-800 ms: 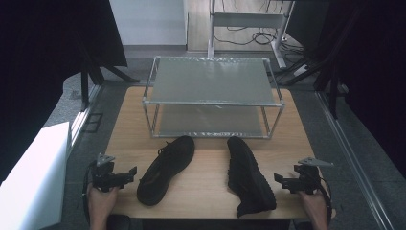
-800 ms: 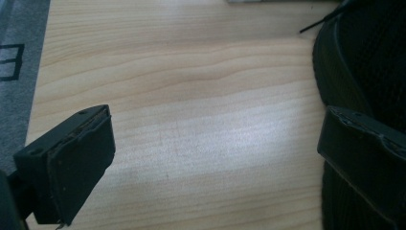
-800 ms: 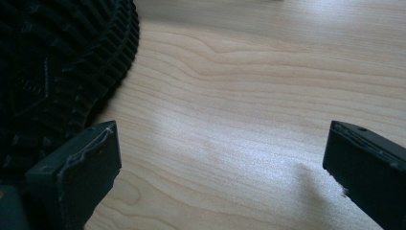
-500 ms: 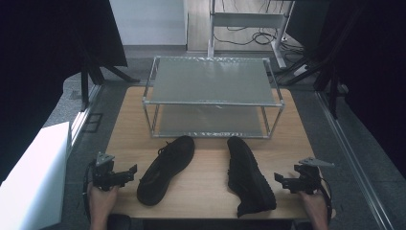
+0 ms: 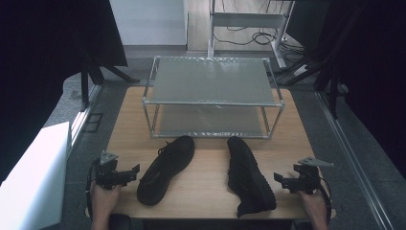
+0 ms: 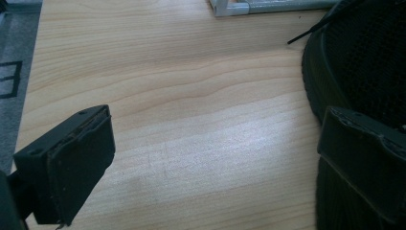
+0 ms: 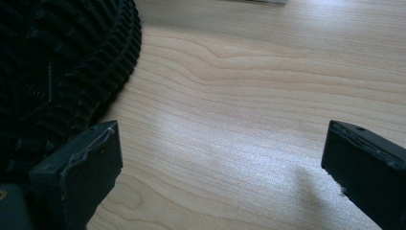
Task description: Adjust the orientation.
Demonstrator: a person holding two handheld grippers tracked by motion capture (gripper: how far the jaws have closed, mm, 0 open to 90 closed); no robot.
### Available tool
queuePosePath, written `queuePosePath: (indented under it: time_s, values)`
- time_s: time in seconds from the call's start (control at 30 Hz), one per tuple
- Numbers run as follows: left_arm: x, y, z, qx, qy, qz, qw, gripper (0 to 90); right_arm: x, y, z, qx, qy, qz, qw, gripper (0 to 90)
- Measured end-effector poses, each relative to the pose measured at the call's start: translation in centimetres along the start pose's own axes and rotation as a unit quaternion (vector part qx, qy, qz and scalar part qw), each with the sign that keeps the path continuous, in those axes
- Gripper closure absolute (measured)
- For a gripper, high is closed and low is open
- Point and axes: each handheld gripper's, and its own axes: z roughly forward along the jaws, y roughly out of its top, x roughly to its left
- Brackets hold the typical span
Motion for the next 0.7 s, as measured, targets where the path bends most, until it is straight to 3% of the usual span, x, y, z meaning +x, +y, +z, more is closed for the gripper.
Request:
queuePosePath:
  time_s: [0.33, 0.6, 0.7]
  values:
    - [-0.3, 0.2, 0.7, 0.015, 0.003, 0.026, 0.9995, 0.0, 0.0, 0.0, 0.1, 0.004, 0.003, 0.003, 1.0, 1.8]
    - [-1.5, 0.2, 1.8, 0.038, -0.008, 0.063, 0.9972, 0.0, 0.0, 0.0, 0.1, 0.002, 0.003, 0.004, 1.0, 2.1]
    - [-1.7, 0.2, 1.8, 0.037, -0.003, 0.068, 0.997, 0.0, 0.0, 0.0, 0.1, 0.001, 0.003, 0.004, 1.0, 2.1]
